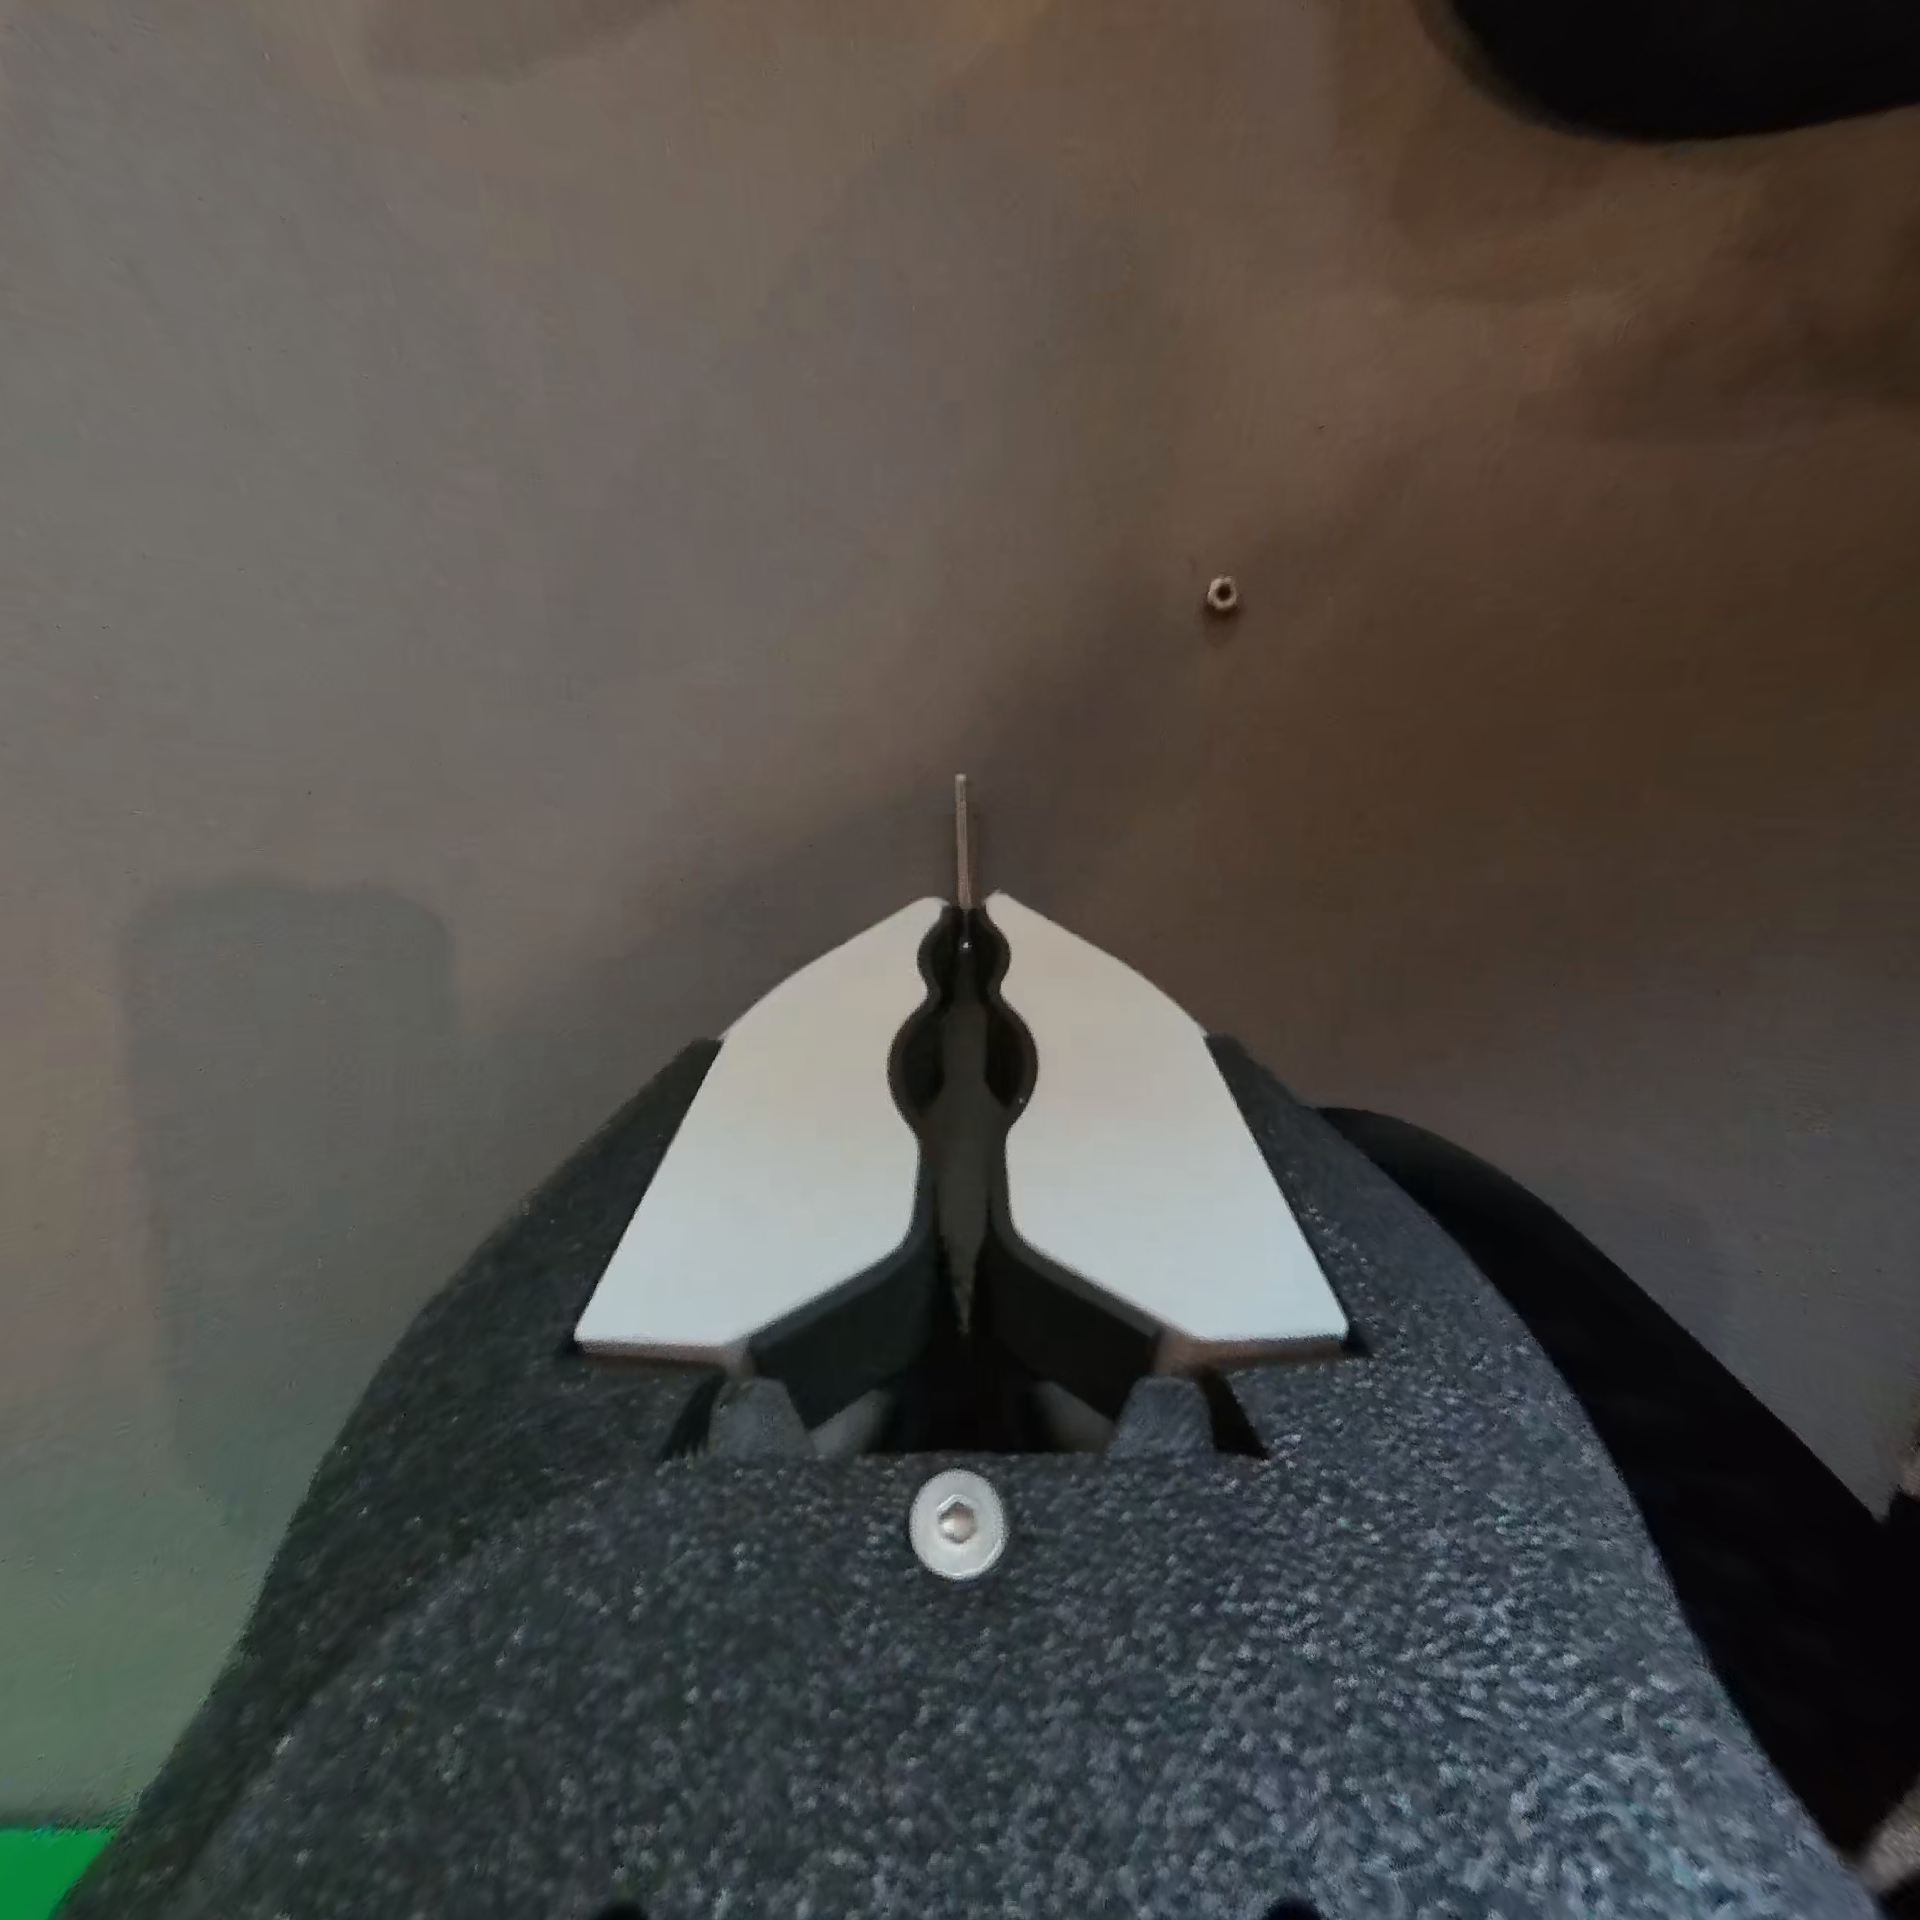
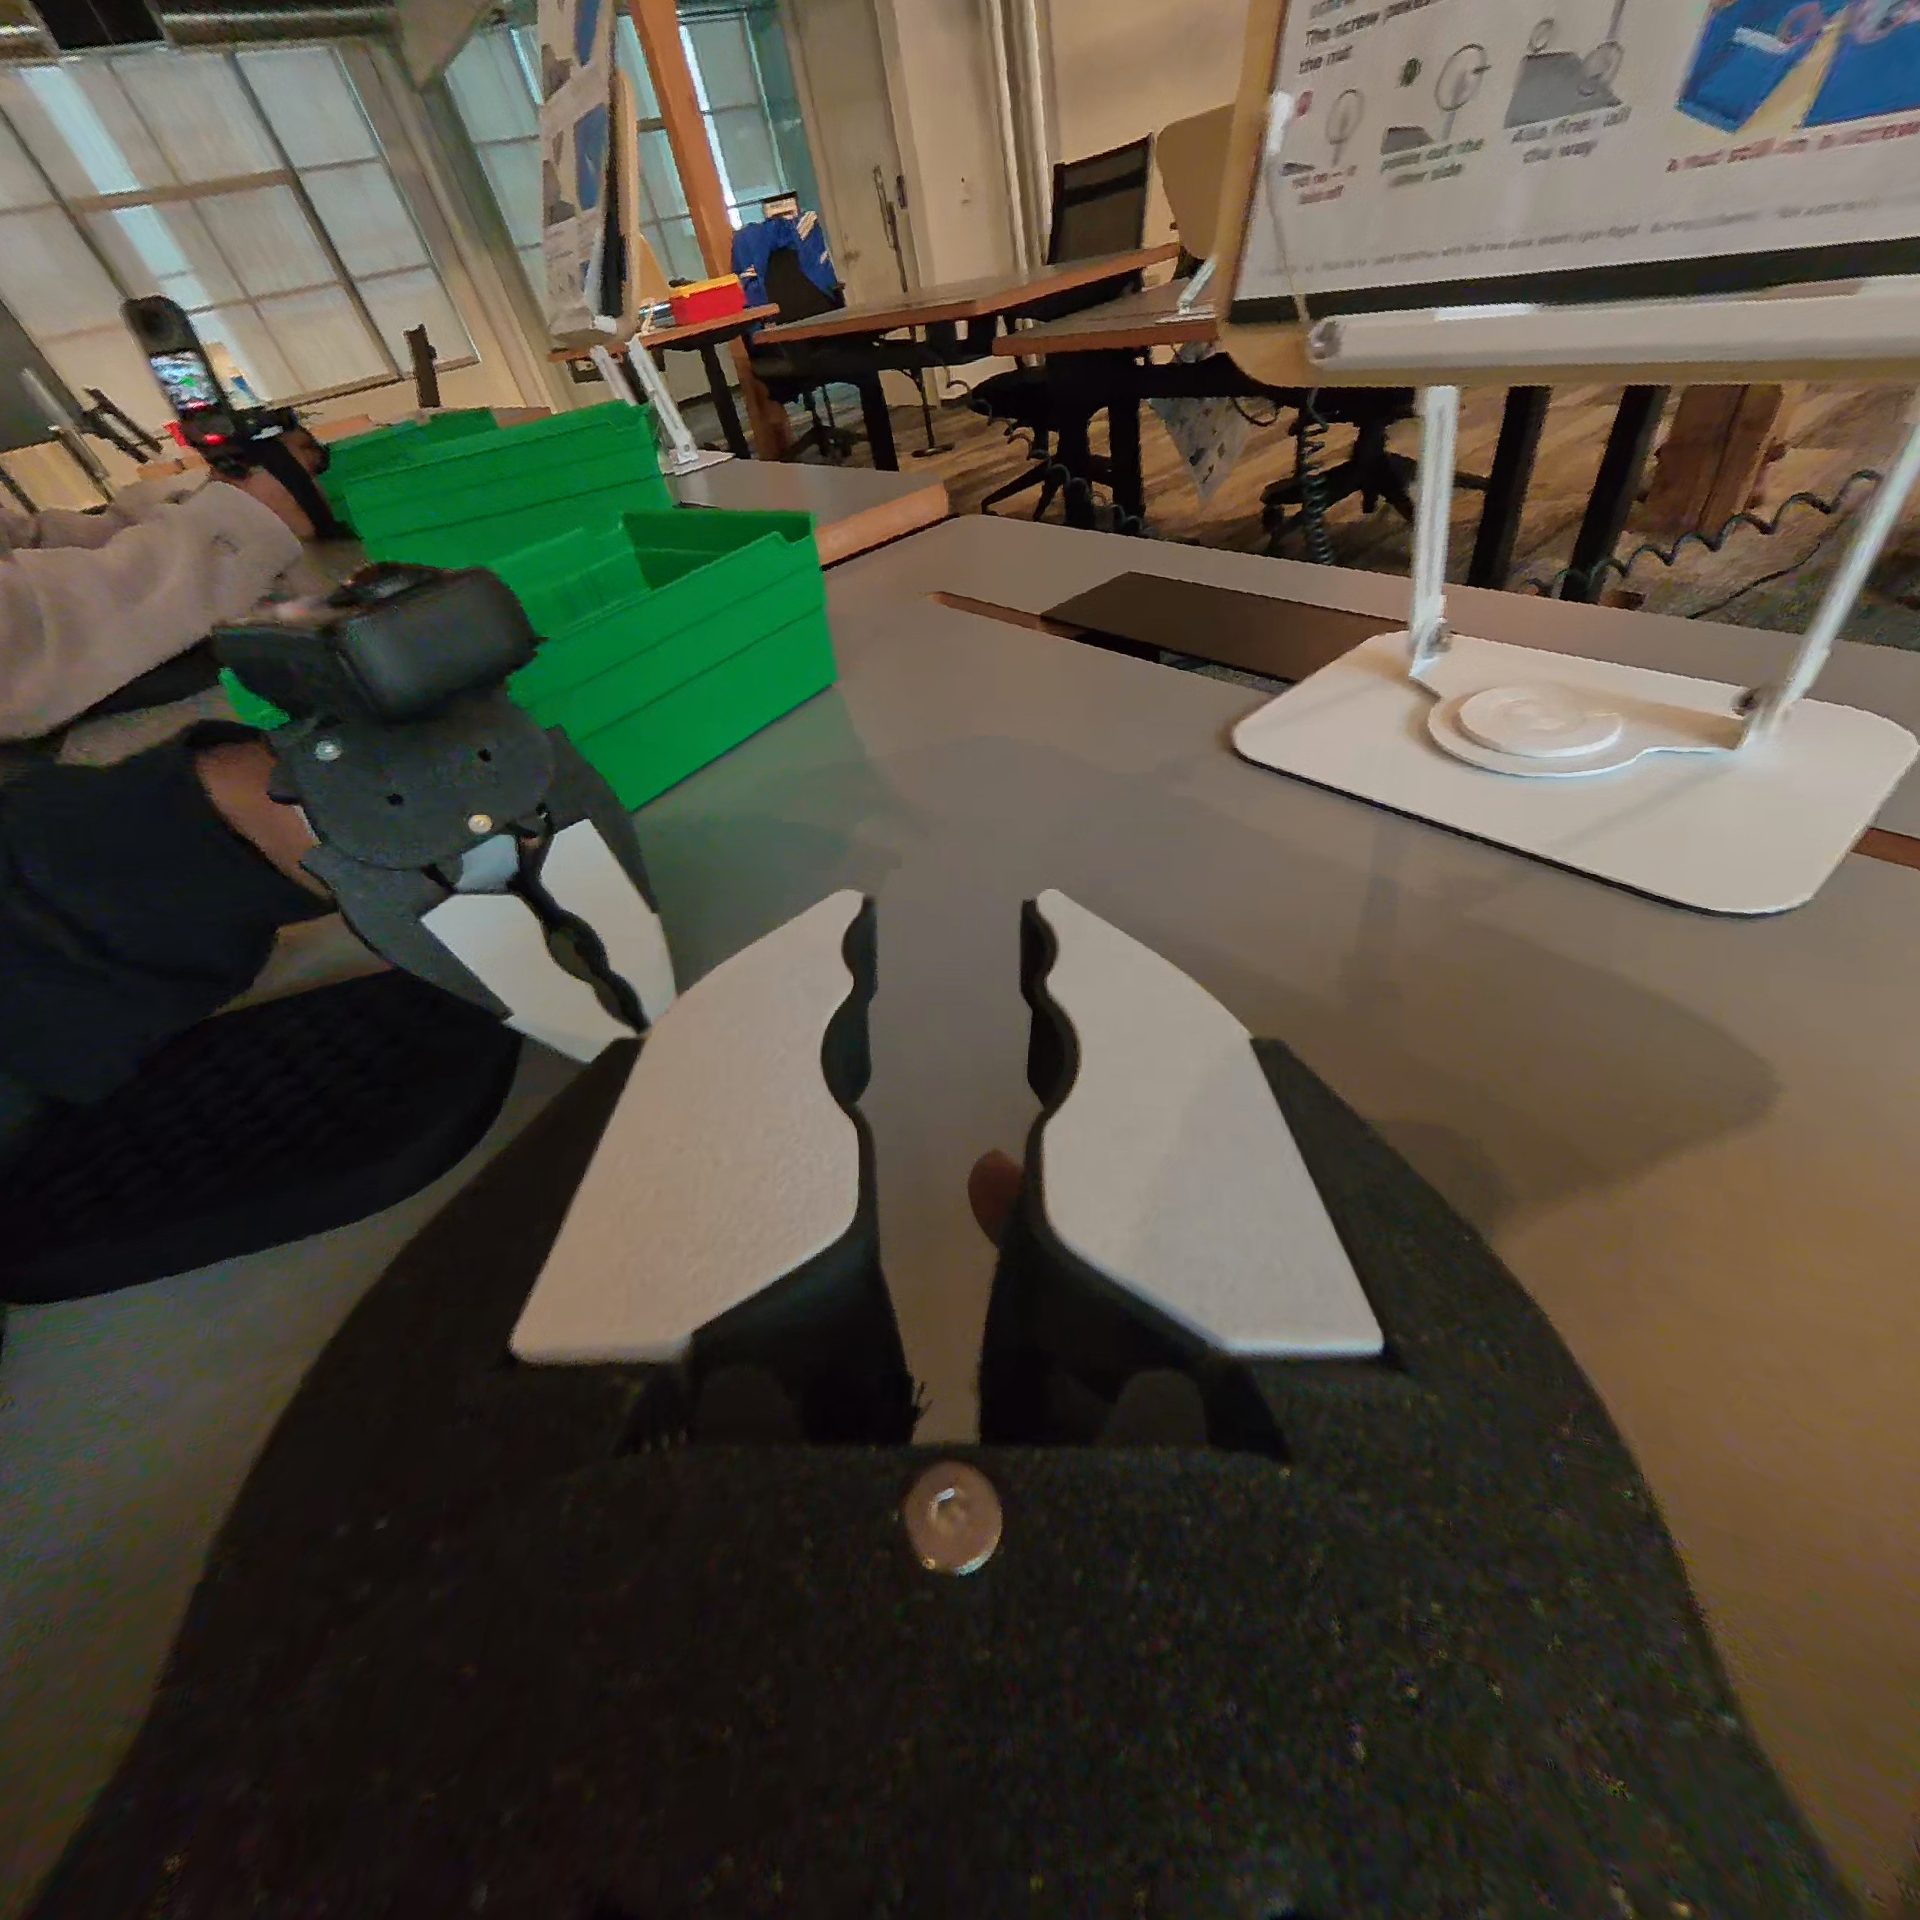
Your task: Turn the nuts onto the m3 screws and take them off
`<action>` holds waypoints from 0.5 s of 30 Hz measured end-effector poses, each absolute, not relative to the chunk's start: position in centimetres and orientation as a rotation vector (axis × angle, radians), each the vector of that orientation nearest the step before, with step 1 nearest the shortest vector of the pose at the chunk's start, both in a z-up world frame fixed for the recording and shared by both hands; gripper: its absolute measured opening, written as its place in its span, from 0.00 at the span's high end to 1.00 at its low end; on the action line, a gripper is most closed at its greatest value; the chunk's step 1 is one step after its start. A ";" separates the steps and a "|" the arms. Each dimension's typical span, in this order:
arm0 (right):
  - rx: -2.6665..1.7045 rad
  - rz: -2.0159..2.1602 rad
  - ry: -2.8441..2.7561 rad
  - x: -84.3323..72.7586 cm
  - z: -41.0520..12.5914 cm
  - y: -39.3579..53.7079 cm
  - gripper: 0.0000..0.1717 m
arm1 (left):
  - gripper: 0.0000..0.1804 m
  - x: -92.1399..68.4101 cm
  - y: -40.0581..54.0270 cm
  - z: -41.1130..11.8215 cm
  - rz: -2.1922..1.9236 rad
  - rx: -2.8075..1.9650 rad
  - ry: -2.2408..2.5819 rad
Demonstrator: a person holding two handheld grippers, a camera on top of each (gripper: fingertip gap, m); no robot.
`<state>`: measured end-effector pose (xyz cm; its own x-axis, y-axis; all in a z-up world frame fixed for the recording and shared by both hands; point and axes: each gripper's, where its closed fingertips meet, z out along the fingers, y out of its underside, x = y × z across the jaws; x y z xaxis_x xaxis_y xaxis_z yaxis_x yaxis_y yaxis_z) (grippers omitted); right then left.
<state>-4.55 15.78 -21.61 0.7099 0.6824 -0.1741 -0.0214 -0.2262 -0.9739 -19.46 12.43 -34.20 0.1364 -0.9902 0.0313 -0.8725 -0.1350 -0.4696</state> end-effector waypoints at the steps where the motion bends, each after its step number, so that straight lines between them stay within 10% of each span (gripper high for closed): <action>1: -1.679 0.733 -0.563 -5.1 -21.5 15.5 0.86 | 0.99 -19.2 12.4 -33.8 -0.525 -2.051 1.764; 15: -1.501 1.029 -0.728 -14.2 -17.0 10.8 0.88 | 0.99 -14.5 11.4 -18.9 -1.096 -1.357 1.111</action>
<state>-14.20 10.83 -17.01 0.4294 0.8782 -0.2108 -0.0931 -0.1891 -0.9775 -14.49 11.43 -18.86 0.1590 -0.9864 0.0412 -0.0551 -0.0506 -0.9972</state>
